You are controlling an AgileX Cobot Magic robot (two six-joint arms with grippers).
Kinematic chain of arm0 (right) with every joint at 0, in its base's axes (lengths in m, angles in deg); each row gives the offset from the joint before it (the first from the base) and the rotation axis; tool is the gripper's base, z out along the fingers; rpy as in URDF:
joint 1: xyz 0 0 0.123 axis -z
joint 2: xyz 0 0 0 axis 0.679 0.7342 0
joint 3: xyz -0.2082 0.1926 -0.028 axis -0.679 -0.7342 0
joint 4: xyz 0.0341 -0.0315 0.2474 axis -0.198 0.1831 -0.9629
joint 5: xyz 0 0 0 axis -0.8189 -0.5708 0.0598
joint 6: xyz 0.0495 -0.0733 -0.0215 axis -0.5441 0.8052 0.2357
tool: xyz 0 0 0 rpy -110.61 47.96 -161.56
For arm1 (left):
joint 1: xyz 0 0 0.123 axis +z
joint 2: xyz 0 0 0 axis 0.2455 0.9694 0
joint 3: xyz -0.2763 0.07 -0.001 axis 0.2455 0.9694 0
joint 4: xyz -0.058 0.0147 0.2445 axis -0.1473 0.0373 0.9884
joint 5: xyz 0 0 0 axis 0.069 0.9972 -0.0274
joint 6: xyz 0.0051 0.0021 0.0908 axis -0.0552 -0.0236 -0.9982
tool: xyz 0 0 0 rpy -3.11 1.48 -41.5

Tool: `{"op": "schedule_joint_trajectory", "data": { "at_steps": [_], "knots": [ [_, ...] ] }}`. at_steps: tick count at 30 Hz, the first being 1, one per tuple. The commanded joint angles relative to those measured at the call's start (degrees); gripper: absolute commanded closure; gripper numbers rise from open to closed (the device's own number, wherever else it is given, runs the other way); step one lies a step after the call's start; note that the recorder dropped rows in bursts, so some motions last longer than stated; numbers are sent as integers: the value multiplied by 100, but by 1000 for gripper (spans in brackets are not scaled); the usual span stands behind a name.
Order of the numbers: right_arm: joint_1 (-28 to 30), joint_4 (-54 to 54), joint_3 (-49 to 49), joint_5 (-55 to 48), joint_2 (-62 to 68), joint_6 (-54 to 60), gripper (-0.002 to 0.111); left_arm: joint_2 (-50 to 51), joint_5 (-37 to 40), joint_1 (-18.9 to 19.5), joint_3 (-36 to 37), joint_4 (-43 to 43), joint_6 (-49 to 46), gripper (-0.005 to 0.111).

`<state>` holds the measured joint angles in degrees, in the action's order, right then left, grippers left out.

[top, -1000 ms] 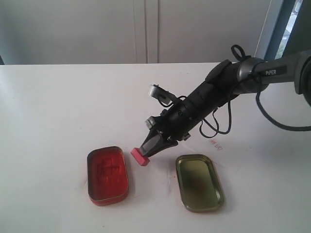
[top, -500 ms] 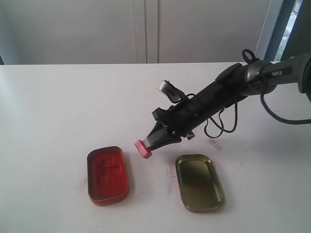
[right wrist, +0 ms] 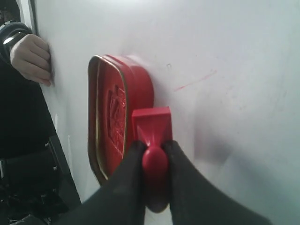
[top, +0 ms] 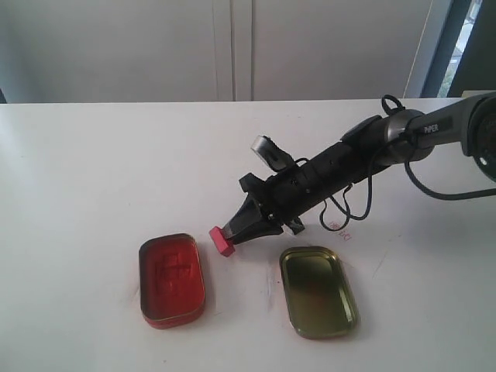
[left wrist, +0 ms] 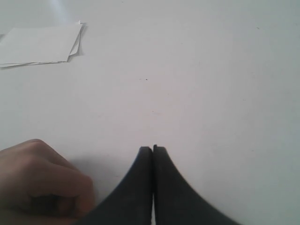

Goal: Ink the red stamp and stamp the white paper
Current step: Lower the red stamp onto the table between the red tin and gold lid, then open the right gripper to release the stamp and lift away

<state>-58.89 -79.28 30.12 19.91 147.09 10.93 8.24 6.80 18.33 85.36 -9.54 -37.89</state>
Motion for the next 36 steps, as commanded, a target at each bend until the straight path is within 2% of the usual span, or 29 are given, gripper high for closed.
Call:
{"op": "schedule_joint_trajectory", "data": {
  "at_steps": [1,7,10,18,29,36],
  "knots": [
    [19,-14,6,-19,21,0,108,-25,57,-39,39,-10,-3,107],
    [19,33,6,92,21,0,107,-25,57,-39,39,-10,-3,107],
    [19,33,6,100,21,-13,92,-25,57,-39,39,-10,-3,107],
    [19,33,6,114,21,-135,70,-25,57,-39,39,-10,-3,107],
    [19,33,17,363,-149,-193,69,-25,57,-39,39,-10,-3,107],
    [19,448,17,669,-358,-438,69,-25,57,-39,39,-10,-3,107]
  ]
}}
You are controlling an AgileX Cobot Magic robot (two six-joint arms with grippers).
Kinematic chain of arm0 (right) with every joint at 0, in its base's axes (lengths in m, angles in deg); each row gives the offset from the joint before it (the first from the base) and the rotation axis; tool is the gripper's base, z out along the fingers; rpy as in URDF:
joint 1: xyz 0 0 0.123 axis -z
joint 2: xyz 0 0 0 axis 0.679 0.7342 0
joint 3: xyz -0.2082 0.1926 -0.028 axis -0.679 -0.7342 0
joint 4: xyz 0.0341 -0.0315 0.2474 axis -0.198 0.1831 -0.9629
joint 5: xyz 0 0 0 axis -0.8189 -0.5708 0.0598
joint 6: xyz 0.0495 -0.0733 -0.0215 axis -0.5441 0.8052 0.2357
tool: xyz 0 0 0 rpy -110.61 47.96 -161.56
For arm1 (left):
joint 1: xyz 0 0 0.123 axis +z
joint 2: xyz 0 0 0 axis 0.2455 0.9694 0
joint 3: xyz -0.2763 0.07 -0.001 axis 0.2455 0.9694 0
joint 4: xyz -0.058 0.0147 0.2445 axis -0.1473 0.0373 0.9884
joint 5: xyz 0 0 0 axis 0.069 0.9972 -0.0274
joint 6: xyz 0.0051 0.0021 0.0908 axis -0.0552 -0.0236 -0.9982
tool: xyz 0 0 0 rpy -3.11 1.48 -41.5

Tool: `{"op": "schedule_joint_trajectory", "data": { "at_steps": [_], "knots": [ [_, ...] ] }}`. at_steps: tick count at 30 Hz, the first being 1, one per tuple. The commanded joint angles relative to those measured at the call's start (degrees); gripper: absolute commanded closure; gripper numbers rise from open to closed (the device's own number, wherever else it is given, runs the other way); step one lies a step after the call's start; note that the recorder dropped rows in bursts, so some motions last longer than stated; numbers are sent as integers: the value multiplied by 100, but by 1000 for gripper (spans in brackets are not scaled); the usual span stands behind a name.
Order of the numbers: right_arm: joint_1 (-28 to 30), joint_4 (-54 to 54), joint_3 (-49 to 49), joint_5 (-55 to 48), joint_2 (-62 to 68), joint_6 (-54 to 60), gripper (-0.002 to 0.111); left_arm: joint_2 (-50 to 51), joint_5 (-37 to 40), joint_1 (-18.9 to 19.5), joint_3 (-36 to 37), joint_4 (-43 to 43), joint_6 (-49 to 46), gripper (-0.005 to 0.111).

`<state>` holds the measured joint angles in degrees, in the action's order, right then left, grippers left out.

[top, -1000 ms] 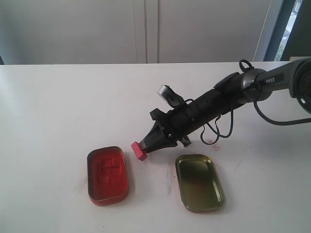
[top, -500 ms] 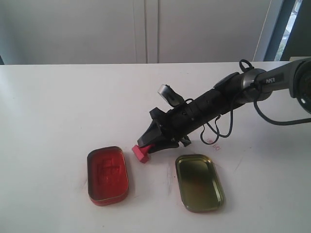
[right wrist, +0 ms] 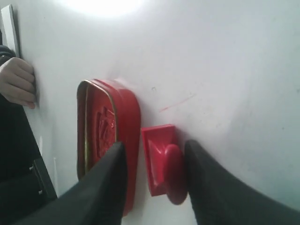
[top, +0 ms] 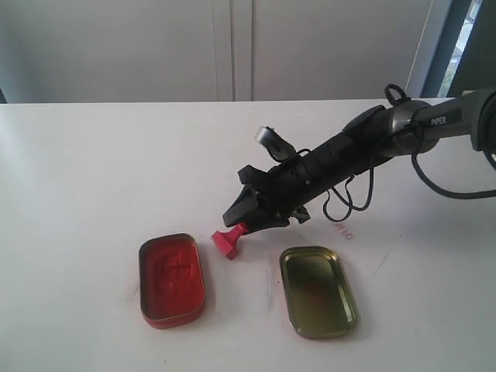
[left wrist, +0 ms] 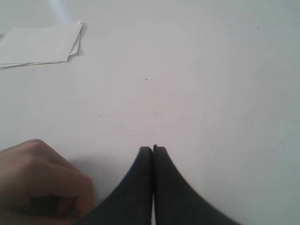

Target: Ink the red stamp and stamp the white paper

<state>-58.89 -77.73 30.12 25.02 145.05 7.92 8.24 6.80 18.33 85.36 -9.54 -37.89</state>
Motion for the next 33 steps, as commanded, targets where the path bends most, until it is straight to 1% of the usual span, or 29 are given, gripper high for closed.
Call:
{"op": "schedule_joint_trajectory", "data": {
  "at_steps": [1,10,17,19,21,25,28,33],
  "knots": [
    [19,388,17,228,-176,-179,69,-25,57,-39,39,-10,-3,107],
    [19,700,17,890,-344,-281,69,-25,57,-39,39,-10,-3,107],
    [19,709,17,943,-356,-281,69,-25,57,-39,39,-10,-3,107],
    [19,709,17,916,-356,-281,74,-25,57,-39,39,-10,-3,107],
    [19,709,17,914,-356,-281,80,-25,57,-39,39,-10,-3,107],
    [19,709,17,914,-356,-281,98,-25,57,-39,39,-10,-3,107],
    [19,730,17,914,-366,-281,108,-25,57,-39,39,-10,-3,107],
    [19,1070,17,980,-568,-388,108,-25,57,-39,39,-10,-3,107]
  ]
}}
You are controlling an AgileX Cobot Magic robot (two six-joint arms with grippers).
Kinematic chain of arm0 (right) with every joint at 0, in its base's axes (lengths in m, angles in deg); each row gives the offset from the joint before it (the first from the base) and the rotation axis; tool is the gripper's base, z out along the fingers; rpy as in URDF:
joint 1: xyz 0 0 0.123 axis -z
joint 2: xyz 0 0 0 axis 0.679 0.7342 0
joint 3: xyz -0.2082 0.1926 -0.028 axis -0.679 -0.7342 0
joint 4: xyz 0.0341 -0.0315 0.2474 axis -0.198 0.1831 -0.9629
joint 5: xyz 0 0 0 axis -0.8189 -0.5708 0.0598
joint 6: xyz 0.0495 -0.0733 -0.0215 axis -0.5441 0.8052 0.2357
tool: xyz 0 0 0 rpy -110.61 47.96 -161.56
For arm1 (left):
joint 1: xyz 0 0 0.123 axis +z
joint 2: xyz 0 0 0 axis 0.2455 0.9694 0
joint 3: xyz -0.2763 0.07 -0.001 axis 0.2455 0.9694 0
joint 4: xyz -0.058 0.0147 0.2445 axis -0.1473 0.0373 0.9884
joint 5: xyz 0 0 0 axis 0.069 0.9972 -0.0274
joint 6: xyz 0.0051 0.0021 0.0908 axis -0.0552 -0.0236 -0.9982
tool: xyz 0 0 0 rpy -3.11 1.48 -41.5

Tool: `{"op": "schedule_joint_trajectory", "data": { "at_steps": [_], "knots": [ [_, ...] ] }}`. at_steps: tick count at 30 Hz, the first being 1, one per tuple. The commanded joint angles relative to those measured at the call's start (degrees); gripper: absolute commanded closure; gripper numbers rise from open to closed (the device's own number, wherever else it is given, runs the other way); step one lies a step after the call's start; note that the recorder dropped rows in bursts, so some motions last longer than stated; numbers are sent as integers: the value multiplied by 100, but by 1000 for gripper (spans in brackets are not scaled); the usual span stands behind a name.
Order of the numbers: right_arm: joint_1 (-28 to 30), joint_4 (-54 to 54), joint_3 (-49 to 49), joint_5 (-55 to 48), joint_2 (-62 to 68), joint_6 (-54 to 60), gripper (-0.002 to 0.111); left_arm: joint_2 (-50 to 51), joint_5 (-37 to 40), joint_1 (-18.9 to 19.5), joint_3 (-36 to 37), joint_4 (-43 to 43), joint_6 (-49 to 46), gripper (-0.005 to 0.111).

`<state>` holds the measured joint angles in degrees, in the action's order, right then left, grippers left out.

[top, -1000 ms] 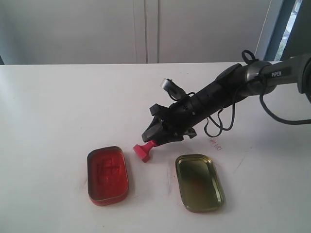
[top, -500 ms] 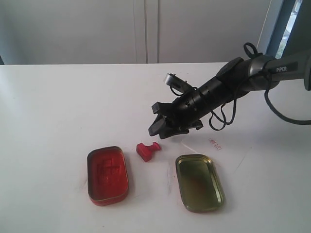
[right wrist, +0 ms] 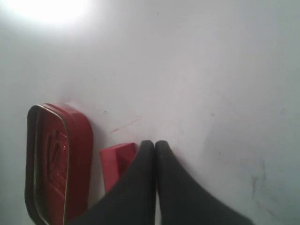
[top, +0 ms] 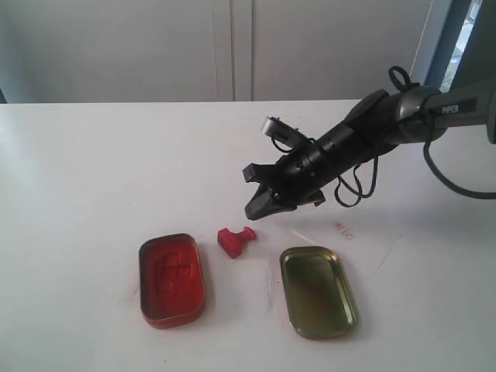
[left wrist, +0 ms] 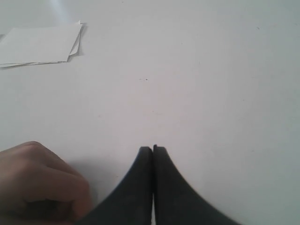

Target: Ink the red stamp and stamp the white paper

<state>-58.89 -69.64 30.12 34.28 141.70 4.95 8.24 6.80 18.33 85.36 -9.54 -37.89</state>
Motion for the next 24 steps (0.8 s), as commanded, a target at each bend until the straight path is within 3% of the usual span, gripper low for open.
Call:
{"op": "schedule_joint_trajectory", "data": {
  "at_steps": [1,14,18,24],
  "knots": [
    [19,371,17,62,-295,-200,108,-25,57,-39,39,-10,-3,107],
    [19,2776,17,71,-1104,-2664,108,-25,57,-39,39,-10,-3,107],
    [19,4139,5,-159,-1217,-3954,108,-25,57,-39,39,-10,-3,107],
    [19,4445,-9,-274,-1228,-4264,108,-25,57,-39,39,-10,-3,107]
  ]
}}
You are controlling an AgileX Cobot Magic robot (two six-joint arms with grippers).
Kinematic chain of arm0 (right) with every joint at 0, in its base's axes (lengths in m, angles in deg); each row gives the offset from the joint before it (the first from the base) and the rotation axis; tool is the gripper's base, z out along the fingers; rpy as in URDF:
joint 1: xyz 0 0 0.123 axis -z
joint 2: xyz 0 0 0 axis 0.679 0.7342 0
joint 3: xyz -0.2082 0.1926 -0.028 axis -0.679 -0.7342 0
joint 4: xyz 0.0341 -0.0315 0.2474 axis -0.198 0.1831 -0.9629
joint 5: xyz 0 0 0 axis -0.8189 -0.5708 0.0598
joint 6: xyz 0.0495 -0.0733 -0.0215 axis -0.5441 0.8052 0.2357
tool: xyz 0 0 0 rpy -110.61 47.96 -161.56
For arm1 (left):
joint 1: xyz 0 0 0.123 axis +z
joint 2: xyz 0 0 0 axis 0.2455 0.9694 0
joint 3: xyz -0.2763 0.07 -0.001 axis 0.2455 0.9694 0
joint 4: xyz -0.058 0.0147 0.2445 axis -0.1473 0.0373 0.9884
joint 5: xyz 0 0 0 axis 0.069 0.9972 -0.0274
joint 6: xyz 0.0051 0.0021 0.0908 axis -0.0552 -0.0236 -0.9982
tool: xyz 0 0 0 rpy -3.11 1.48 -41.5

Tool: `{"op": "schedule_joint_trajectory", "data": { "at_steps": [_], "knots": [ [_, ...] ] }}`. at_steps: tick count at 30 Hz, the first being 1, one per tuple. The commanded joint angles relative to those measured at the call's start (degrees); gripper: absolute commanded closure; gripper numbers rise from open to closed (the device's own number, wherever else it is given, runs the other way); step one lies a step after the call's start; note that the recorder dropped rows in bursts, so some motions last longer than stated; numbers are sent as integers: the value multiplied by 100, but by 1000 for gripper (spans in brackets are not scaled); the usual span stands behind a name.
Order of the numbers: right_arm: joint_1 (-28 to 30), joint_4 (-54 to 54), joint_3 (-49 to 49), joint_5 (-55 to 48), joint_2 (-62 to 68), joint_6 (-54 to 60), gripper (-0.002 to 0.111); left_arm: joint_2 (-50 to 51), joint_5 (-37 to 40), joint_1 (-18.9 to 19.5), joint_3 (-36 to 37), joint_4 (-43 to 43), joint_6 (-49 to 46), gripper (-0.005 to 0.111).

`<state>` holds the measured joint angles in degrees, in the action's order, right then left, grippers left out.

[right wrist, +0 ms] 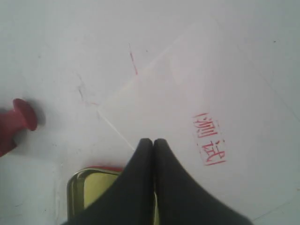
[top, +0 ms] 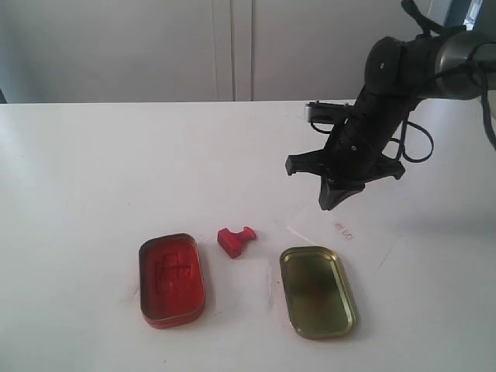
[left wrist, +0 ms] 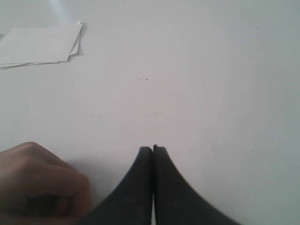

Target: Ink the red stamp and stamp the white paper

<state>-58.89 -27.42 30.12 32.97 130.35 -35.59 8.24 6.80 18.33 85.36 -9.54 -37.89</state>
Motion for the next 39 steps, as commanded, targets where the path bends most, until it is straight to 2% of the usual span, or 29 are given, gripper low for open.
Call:
{"op": "schedule_joint_trajectory", "data": {
  "at_steps": [1,16,26,33,39],
  "knots": [
    [34,274,-9,-229,-91,-286,108,-25,57,-39,39,-10,-3,107],
    [802,431,-572,-400,-700,-432,108,-25,57,-39,39,-10,-3,107],
    [1339,799,-849,-446,-1072,-1060,108,-25,57,-39,39,-10,-3,107],
    [1446,1546,-864,-861,-1189,-1441,108,-25,57,-39,39,-10,-3,107],
    [1446,1571,-1116,-967,-1395,-1369,108,-25,57,-39,39,-10,-3,107]
  ]
}}
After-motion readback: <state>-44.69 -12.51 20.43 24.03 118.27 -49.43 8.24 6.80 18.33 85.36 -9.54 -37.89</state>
